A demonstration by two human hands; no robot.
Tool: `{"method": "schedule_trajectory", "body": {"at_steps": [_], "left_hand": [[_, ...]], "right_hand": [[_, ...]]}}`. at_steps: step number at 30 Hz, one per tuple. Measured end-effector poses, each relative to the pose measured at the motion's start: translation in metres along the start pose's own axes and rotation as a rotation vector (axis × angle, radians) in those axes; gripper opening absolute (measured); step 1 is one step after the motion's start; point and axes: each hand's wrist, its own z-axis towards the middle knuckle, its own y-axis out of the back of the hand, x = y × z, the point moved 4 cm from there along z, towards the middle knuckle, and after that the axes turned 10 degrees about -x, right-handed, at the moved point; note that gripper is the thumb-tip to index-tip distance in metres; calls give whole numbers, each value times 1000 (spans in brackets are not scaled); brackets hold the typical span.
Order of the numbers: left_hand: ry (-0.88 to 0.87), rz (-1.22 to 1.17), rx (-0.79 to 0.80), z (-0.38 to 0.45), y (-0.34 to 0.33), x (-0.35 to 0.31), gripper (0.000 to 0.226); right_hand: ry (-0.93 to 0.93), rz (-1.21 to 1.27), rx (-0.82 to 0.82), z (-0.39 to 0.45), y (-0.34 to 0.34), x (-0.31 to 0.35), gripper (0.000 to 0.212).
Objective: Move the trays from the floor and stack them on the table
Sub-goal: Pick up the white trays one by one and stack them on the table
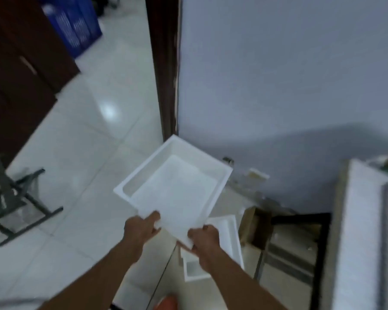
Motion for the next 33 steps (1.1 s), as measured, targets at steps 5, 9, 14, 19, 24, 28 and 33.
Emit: {"method": "schedule_trajectory", "body": {"at_steps": [5,9,14,19,24,28,33], "left_hand": [[-62,-4,39,-137,26,-30,19],[-101,-45,30,-246,45,-32,24],[-225,-93,42,-352,52,-30,27],[-359,-36,85,-421,32,-21,32],[-508,6,19,-470,9,-28,42],[-713,199,59,-499,-13,-27,39],[-821,386,224,-513,-61,-2,26]], "right_hand": [[145,-135,30,-113,71,41,28],[248,-197,17,-200,133,55,37],[393,-192,27,-266,214,59,51],[534,-138,-12,-299,314,72,47],[593,-34,15,-315,392,79,43],[622,34,-32,-309,451,75,43],[545,113,-89,-291,518,58,42]]}}
